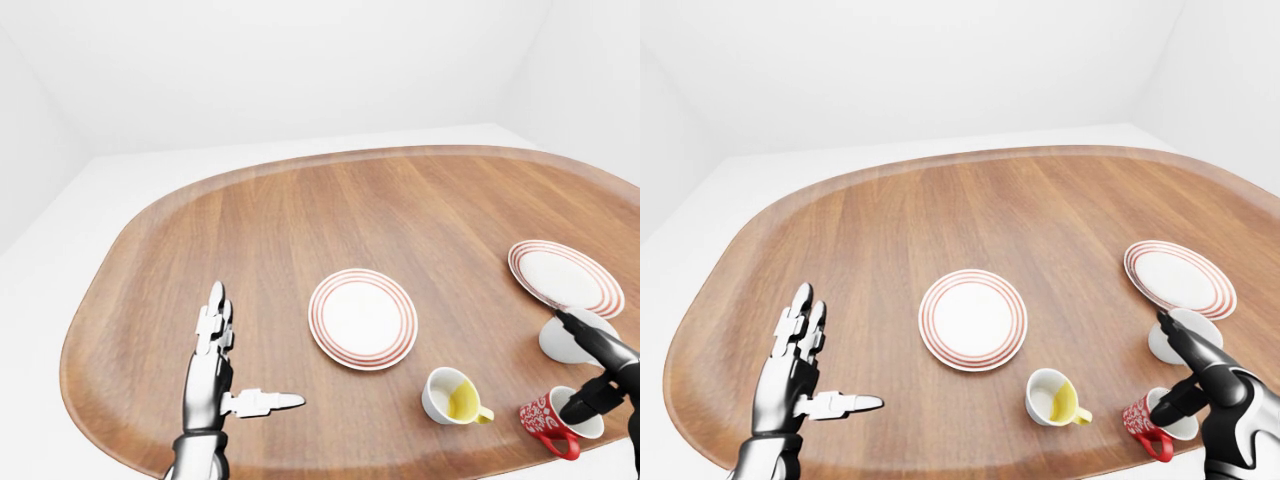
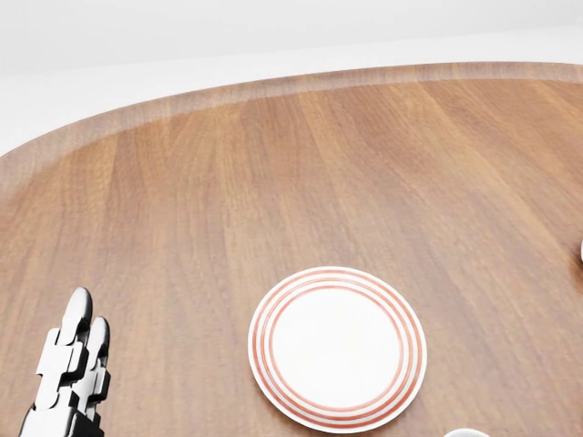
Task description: Put the red mug on the left plate.
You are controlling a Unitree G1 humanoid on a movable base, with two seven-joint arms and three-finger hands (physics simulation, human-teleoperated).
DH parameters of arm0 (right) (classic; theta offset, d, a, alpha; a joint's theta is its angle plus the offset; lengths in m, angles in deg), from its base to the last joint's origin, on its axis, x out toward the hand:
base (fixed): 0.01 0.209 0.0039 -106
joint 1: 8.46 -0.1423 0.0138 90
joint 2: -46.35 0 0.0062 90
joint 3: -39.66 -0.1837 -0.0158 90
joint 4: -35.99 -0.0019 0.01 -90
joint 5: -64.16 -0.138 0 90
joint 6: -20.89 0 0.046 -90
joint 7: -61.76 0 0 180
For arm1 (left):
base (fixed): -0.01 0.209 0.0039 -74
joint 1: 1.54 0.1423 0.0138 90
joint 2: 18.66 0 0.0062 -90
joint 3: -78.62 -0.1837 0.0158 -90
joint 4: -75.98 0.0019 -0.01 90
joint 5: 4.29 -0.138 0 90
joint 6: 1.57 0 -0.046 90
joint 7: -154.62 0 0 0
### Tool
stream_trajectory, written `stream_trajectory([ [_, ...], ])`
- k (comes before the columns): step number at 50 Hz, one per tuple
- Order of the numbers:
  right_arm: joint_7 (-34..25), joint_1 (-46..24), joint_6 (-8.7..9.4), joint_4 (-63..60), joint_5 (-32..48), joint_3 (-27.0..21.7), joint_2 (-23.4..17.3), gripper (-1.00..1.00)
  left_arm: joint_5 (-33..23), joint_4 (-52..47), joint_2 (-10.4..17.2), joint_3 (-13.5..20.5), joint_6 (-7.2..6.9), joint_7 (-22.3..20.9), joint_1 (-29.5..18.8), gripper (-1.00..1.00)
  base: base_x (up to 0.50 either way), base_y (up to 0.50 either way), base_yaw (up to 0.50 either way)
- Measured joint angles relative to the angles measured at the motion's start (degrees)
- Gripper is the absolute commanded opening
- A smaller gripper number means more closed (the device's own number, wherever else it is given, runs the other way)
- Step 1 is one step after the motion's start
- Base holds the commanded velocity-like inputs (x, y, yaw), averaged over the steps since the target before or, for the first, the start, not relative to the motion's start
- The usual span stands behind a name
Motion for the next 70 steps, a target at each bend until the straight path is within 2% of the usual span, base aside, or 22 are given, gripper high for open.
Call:
stream_trajectory([
  [16, 2.93, 0.62, 0.0, 9.87, -2.82, 1.47, -2.18, 1.0, -0.14, 0.05, 0.11, -0.19, 0.0, 0.14, 0.07, 1.0, 0.0, 0.0, 0.0],
  [40, 7.51, -1.96, -0.02, 21.4, -6.15, 6.45, -4.92, 1.0, -0.34, 0.16, 0.19, -0.38, 0.0, 0.31, -0.09, 1.0, 0.0, 0.0, 0.0],
  [54, 10.73, -3.33, -1.22, 28.4, -9.11, 9.54, -6.48, 1.0, -0.51, 0.22, 0.27, -0.61, 0.0, 0.53, -0.22, 1.0, 0.0, 0.0, 0.0],
  [55, 10.89, -3.38, -1.29, 28.7, -9.27, 9.72, -6.55, 0.04, -0.51, 0.22, 0.28, -0.62, 0.0, 0.54, -0.22, 1.0, 0.0, 0.0, 0.0],
  [56, 11.1, -3.44, -1.37, 28.99, -9.41, 9.87, -6.62, 0.04, -0.51, 0.22, 0.29, -0.63, 0.0, 0.55, -0.22, 1.0, 0.0, 0.0, 0.0],
  [57, 11.04, -3.5, -1.43, 29.23, -9.58, 10.01, -6.71, -1.0, -0.51, 0.21, 0.3, -0.64, 0.0, 0.57, -0.21, 1.0, 0.0, 0.0, 0.0],
  [61, 9.57, -3.83, -1.41, 29.93, -10.45, 10.52, -7.2, -1.0, -0.53, 0.21, 0.32, -0.66, 0.0, 0.6, -0.24, 1.0, 0.0, 0.0, 0.0],
  [68, 10.4, -4.05, -1.49, 31.14, -10.97, 11.35, -7.42, -1.0, -0.52, 0.2, 0.35, -0.68, 0.0, 0.64, -0.26, 1.0, 0.0, 0.0, 0.0],
  [70, 9.37, -4.08, -2.27, 31.58, -9.92, 11.4, -7.44, -1.0, -0.53, 0.17, 0.36, -0.7, 0.0, 0.65, -0.23, 1.0, 0.0, 0.0, 0.0],
])
